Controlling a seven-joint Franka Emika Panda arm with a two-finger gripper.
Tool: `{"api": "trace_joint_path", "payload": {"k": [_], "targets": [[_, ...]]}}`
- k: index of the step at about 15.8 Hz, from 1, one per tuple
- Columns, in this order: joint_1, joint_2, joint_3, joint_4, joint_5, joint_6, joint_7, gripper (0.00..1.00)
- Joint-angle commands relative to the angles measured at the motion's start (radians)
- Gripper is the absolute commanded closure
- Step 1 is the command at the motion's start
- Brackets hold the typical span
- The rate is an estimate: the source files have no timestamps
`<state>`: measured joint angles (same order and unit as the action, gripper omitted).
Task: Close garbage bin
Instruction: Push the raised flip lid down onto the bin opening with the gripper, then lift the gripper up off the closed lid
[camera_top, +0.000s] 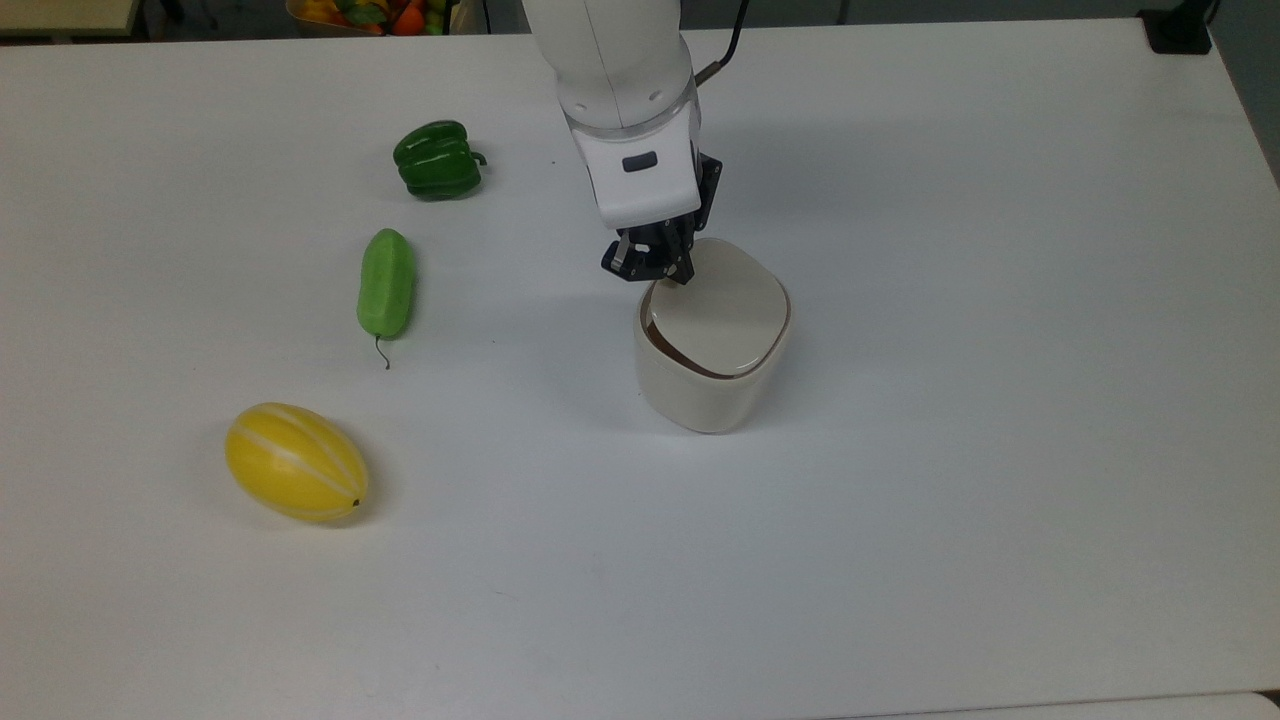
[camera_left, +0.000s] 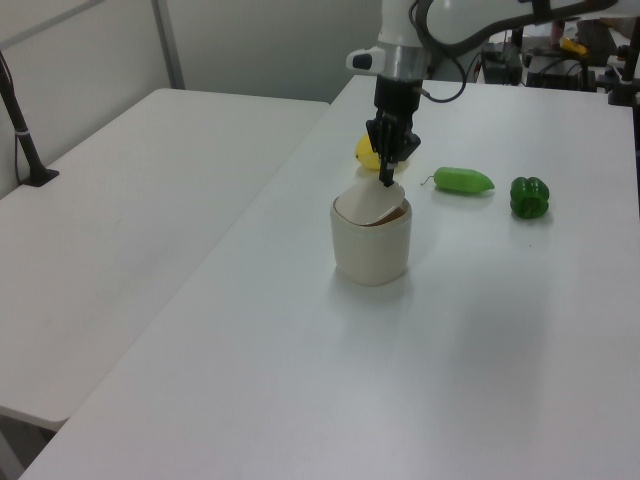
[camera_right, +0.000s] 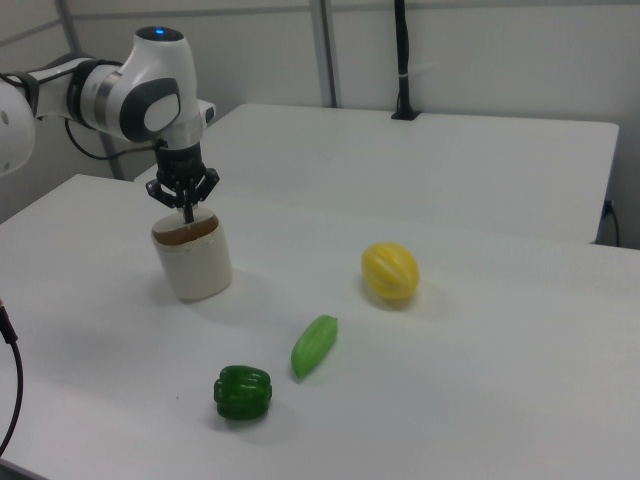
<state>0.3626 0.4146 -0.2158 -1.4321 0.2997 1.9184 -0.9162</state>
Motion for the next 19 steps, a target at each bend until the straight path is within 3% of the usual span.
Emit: {"api": "trace_joint_path", "payload": {"k": [1,12,19], "targets": [[0.021,-0.004,-0.005,-0.042,-0.022,-0.001,-0.018,1.0],[0.022,0.041,-0.004,-0.045,-0.051,0.025,-0.009,1.0],[0.001,-0.063,0.001,-0.044,-0.053,0.005,0.134,0.97]]}}
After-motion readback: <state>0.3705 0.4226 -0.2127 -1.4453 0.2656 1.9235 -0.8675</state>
